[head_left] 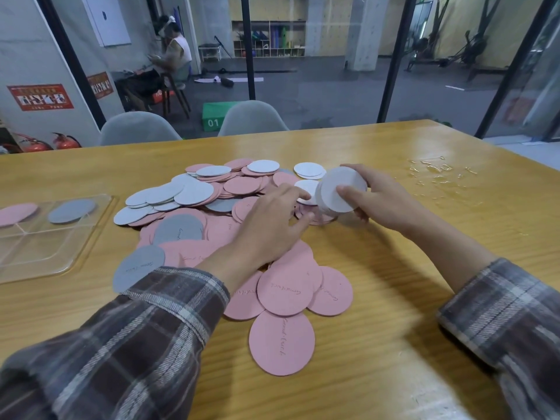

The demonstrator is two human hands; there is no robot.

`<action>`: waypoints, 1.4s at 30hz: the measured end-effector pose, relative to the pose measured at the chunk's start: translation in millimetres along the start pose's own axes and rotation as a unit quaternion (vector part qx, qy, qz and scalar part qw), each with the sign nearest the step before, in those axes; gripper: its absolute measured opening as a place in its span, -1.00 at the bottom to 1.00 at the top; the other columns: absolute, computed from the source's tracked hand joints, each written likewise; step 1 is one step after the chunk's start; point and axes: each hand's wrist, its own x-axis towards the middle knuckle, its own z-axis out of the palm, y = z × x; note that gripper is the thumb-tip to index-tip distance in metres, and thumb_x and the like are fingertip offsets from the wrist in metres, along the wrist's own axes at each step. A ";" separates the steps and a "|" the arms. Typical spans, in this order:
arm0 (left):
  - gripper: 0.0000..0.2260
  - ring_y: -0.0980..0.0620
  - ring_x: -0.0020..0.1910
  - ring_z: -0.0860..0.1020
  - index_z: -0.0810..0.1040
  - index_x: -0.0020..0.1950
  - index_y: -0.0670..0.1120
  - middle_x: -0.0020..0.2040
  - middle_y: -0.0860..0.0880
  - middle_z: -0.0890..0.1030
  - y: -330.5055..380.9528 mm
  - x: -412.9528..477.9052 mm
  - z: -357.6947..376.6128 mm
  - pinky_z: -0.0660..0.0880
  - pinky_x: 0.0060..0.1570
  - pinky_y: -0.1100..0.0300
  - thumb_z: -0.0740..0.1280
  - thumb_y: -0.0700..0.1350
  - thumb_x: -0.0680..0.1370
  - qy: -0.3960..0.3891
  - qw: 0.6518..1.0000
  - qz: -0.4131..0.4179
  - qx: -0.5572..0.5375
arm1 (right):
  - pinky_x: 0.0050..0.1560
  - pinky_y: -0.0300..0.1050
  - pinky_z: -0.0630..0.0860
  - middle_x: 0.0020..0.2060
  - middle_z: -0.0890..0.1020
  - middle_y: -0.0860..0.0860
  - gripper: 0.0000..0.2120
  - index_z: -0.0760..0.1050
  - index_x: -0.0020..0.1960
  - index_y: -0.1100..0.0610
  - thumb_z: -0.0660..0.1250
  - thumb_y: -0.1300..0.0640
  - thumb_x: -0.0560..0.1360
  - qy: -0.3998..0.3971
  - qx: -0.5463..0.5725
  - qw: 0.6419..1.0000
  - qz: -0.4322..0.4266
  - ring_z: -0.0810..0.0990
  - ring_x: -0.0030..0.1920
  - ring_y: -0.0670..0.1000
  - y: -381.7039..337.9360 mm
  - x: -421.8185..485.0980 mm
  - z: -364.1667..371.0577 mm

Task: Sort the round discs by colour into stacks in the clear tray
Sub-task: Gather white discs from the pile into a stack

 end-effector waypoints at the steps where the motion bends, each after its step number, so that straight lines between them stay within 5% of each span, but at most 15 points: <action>1: -0.63 -0.03 0.37 0.46 0.52 0.42 -0.07 0.39 0.00 0.55 0.2 0.3 0.6 0.38 0.40 -0.03 0.36 0.00 0.64 -0.040 0.999 -0.005 0.029 | -0.31 -0.04 0.53 -0.04 0.57 -0.01 -0.61 0.44 0.43 -0.03 0.30 0.01 0.62 0.012 -0.003 1.000 0.012 0.55 -0.26 0.04 3.2 1.9 -1.4; 5: -0.47 0.08 0.64 0.14 0.25 0.65 0.03 0.67 0.07 0.20 2.3 3.0 -2.0 0.05 0.58 0.03 0.15 0.17 0.71 -0.147 0.981 -0.018 0.122 | -0.13 -0.07 0.50 0.14 0.60 0.05 -0.55 0.43 0.44 -0.05 0.29 -0.06 0.56 0.042 -0.007 0.998 0.046 0.56 -0.11 0.04 11.1 5.7 -4.1; 8: -0.50 0.07 0.61 0.21 0.34 0.61 0.02 0.63 0.08 0.29 1.7 2.7 -1.6 0.09 0.56 0.03 0.16 0.18 0.70 -0.139 0.982 -0.016 0.125 | 0.00 -0.03 0.48 0.20 0.61 0.05 -0.50 0.43 0.45 -0.04 0.27 -0.09 0.53 0.056 -0.017 0.997 0.051 0.52 -0.02 0.06 10.4 5.7 -4.8; 11: -0.64 0.02 0.31 0.50 0.57 0.37 -0.02 0.31 0.08 0.59 -1.6 2.1 -0.4 0.37 0.36 0.00 0.27 0.14 0.67 -0.077 0.993 0.011 0.091 | 0.10 0.06 0.54 0.21 0.60 0.05 -0.55 0.41 0.47 -0.01 0.27 -0.02 0.59 0.072 -0.040 0.995 0.053 0.52 0.02 0.07 8.8 5.3 -5.2; 14: -0.81 0.06 -0.09 0.48 0.61 0.10 -0.03 -0.04 0.13 0.55 -2.0 0.1 -0.9 0.46 0.03 0.05 0.37 0.08 0.62 -0.042 0.998 0.023 0.040 | 0.17 0.10 0.55 0.22 0.59 0.04 -0.55 0.41 0.47 0.02 0.27 -0.01 0.61 0.078 -0.052 0.994 0.050 0.54 0.06 0.10 7.2 4.8 -5.8; 17: -0.91 0.05 -0.10 0.53 0.62 0.03 -0.02 -0.07 0.10 0.57 -0.3 -1.9 -1.7 0.52 -0.01 0.00 0.38 -0.02 0.62 -0.024 0.999 0.029 0.009 | -0.02 0.03 0.56 0.14 0.59 0.03 -0.56 0.40 0.48 0.00 0.26 -0.02 0.61 0.069 -0.061 0.994 0.050 0.57 0.00 0.10 4.4 2.7 -3.4; 20: -0.91 0.04 -0.09 0.57 0.64 0.10 -0.03 -0.02 0.08 0.64 -1.5 -2.5 0.0 0.54 0.03 -0.05 0.40 -0.10 0.61 -0.002 0.999 0.031 0.007 | -0.36 -0.02 0.61 0.08 0.59 0.06 -0.58 0.39 0.48 -0.04 0.23 0.02 0.62 0.062 -0.026 0.996 0.065 0.61 -0.30 0.04 0.8 -0.3 -1.5; 24: -0.76 0.02 0.06 0.56 0.63 0.23 -0.03 0.11 0.06 0.58 -4.6 -1.2 -0.3 0.55 0.12 0.01 0.46 -0.10 0.57 -0.013 0.999 0.013 -0.036 | -0.27 0.10 0.69 0.08 0.59 0.07 -0.54 0.35 0.52 -0.06 0.23 0.06 0.63 0.053 -0.013 0.997 0.062 0.62 -0.39 0.04 -4.4 -3.1 -1.0; 30: -0.54 0.10 0.13 0.57 0.64 0.25 -0.04 0.29 0.01 0.53 2.8 0.8 -7.5 0.55 0.02 0.39 0.61 -0.27 0.39 0.035 0.991 -0.006 -0.132 | -0.27 0.01 0.68 0.10 0.57 0.09 -0.50 0.29 0.56 -0.09 0.26 0.06 0.64 0.045 -0.026 0.998 0.032 0.60 -0.40 0.04 -4.8 -3.8 2.7; 33: -0.50 0.13 0.16 0.60 0.64 0.25 -0.04 0.25 0.00 0.58 5.9 0.5 -11.3 0.60 0.04 0.37 0.63 -0.30 0.35 0.038 0.980 -0.051 -0.188 | -0.29 -0.01 0.67 0.06 0.58 0.12 -0.50 0.27 0.56 -0.08 0.25 0.05 0.65 0.045 -0.035 0.998 0.026 0.59 -0.39 0.04 -4.4 -3.9 1.5; 37: -0.54 0.10 -0.02 0.68 0.66 0.20 -0.07 -0.01 -0.05 0.67 5.8 0.6 -14.2 0.63 0.05 0.29 0.63 -0.31 0.35 0.037 0.971 -0.091 -0.219 | -0.39 -0.09 0.63 0.08 0.56 0.11 -0.56 0.33 0.51 -0.09 0.26 0.06 0.65 0.047 -0.039 0.998 0.015 0.61 -0.37 0.02 -5.9 -5.6 2.5; 42: -0.67 0.08 -0.21 0.71 0.66 0.13 -0.08 0.00 -0.05 0.66 9.6 0.0 -18.5 0.59 -0.11 0.35 0.59 -0.29 0.42 0.057 0.965 -0.097 -0.236 | -0.42 -0.13 0.60 0.09 0.57 0.09 -0.58 0.36 0.50 -0.10 0.26 0.06 0.65 0.044 -0.049 0.998 0.005 0.61 -0.36 0.08 -5.3 -3.9 2.3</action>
